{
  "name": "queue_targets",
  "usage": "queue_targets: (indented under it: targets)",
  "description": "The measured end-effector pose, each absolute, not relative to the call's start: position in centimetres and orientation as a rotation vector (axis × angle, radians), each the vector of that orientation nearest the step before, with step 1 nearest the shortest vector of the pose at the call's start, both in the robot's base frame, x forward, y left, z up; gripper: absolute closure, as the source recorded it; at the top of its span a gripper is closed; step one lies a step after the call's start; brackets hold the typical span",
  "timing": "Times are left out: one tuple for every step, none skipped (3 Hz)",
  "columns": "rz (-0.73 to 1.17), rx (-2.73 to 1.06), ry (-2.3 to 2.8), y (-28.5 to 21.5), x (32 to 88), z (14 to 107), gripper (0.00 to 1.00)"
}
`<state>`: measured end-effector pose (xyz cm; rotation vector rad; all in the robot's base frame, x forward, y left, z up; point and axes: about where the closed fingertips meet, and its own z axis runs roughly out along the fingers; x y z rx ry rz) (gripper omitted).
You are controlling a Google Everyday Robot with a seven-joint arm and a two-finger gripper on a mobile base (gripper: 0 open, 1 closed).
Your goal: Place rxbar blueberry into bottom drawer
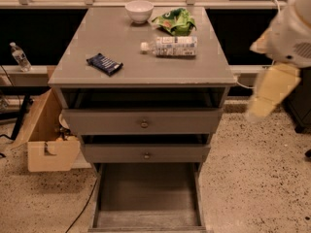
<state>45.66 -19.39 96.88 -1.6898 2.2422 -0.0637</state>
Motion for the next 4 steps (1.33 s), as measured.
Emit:
queue_targets:
  targets:
    - [0.042, -1.618, 2.252, -14.8, 49.6, 95.3, 0.00]
    - [0.143, -1.453, 2.328, -10.8, 53.2, 94.0, 0.00]
    - [0.143, -1.453, 2.328, -10.8, 53.2, 94.0, 0.00]
    - [0.184, -1.433, 2.320, -7.8, 55.5, 92.5, 0.00]
